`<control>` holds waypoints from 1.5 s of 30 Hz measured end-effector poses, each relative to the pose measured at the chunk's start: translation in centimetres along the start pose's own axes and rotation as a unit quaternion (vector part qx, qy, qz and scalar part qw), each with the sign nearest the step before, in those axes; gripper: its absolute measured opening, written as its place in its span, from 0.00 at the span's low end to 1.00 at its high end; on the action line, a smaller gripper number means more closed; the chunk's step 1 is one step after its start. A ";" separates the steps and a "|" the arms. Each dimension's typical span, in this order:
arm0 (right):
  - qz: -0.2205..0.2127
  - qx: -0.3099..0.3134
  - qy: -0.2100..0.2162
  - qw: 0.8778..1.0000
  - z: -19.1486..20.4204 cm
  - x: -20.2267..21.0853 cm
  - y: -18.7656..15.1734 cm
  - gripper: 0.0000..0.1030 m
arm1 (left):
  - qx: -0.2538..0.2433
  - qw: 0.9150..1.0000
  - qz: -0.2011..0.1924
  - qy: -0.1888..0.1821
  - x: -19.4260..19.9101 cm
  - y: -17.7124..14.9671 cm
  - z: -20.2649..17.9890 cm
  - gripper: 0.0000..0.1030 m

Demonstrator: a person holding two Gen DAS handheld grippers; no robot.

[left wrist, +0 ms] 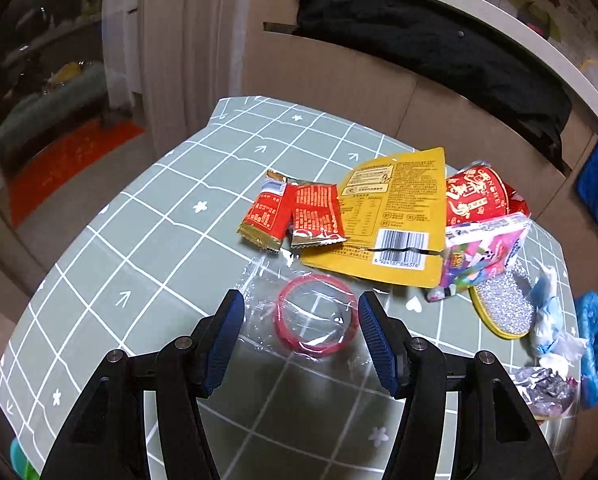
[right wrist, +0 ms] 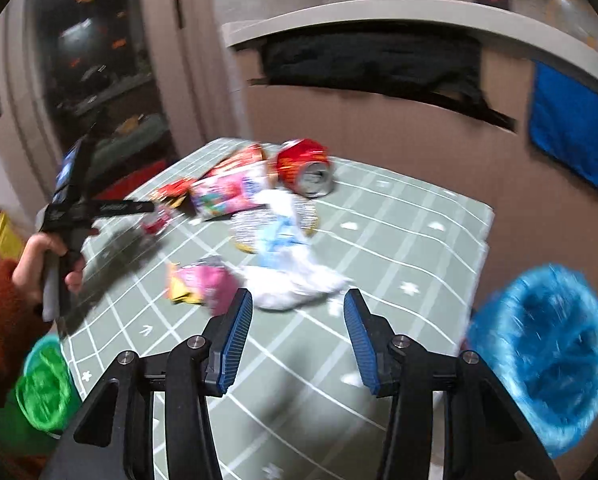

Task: Collect trash
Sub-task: 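Grasp the red snack wrappers with the left tool while the right tool returns to the table, then grasp the red paper cup with the right tool while the left tool holds the wrappers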

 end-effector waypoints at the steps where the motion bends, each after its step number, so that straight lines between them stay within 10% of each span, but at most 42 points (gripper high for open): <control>1: 0.006 0.021 0.009 1.000 1.3 -1.0 0.2 0.44 | -0.003 1.000 0.002 -0.003 -0.2 -0.1 0.0 0.58; 10: 0.068 0.077 0.057 0.993 6.8 -10.1 0.6 0.40 | -0.025 0.998 -0.001 -0.054 1.3 -0.5 -0.7 0.58; 17: 0.058 0.049 0.080 0.994 6.6 -10.1 0.8 0.05 | -0.006 0.998 0.003 -0.068 0.9 0.6 0.2 0.58; 31: 0.039 0.021 0.073 0.996 4.5 -7.3 0.8 0.25 | 0.095 0.993 0.061 -0.016 -7.6 6.1 2.6 0.53; 33: 0.040 0.024 0.071 0.996 4.6 -7.3 0.7 0.25 | 0.089 0.994 0.058 -0.026 -7.4 6.1 1.8 0.51; 35: 0.039 0.021 0.071 0.996 4.7 -7.3 1.0 0.25 | 0.080 0.993 0.061 -0.057 -6.9 5.7 0.5 0.24; 45: 0.027 0.059 0.059 0.996 4.8 -7.6 5.5 0.30 | 0.043 0.996 -0.032 -0.072 1.3 4.4 -0.2 0.23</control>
Point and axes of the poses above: each gripper's, at about its wrist camera, not at the fingertips, and x roughly against the way its jaws point, z to its left, y to its top, the point moved 10 cm from there along -x, roughly the way its jaws point, and after that the axes turned 9 degrees about y, right-handed, at the moved point
